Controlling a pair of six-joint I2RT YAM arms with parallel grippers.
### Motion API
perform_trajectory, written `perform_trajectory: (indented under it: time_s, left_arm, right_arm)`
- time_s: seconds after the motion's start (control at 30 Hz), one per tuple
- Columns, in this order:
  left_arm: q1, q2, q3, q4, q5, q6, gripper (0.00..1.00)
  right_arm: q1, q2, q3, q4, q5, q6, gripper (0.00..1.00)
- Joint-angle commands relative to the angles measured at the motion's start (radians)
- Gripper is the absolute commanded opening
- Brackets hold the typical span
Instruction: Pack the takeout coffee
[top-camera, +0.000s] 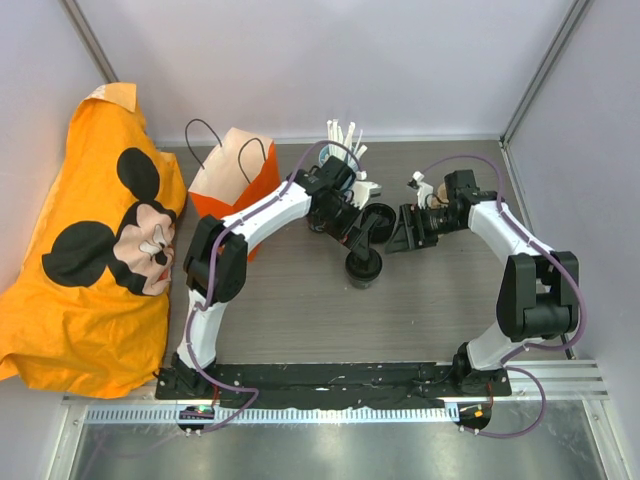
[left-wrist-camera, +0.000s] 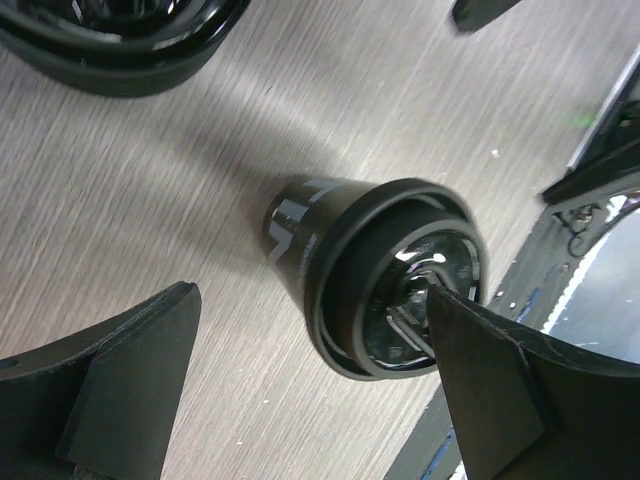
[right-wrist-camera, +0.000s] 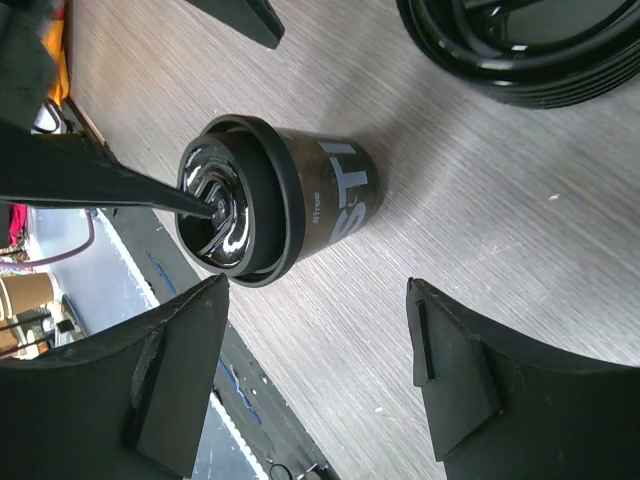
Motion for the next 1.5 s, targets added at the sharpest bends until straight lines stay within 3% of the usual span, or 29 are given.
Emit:
perform_trajectory:
  time_s: [0.0, 0.27, 0.57, 0.87, 1.47]
  left_arm:
    - [0.006, -0.008, 0.078, 0.003, 0.082, -0.03, 1.0]
    - [0.023, -0.051, 0.113, 0.015, 0.11, -0.057, 1.0]
    - [0.173, -0.15, -0.1, 0.073, 0.093, -0.045, 1.0]
    - [0.178, -0.186, -0.248, 0.141, 0.088, -0.015, 1.0]
    - [0.132, -0.203, -0.319, 0.162, 0.093, -0.016, 1.0]
  right_arm:
    - [0.019, -0.034, -0.019, 0.013, 0.008, -0.007, 0.78]
    - [0.044, -0.042, -0.068, 0.05, -0.015, 0.054, 0.78]
    - [0.053, -0.09, -0.148, 0.231, -0.005, 0.245, 0.88]
    - [0.119, -0.047, -0.089, 0.202, 0.058, 0.248, 0.88]
    - [0.153, -0.053, -0.082, 0.179, 0.153, 0.206, 0.88]
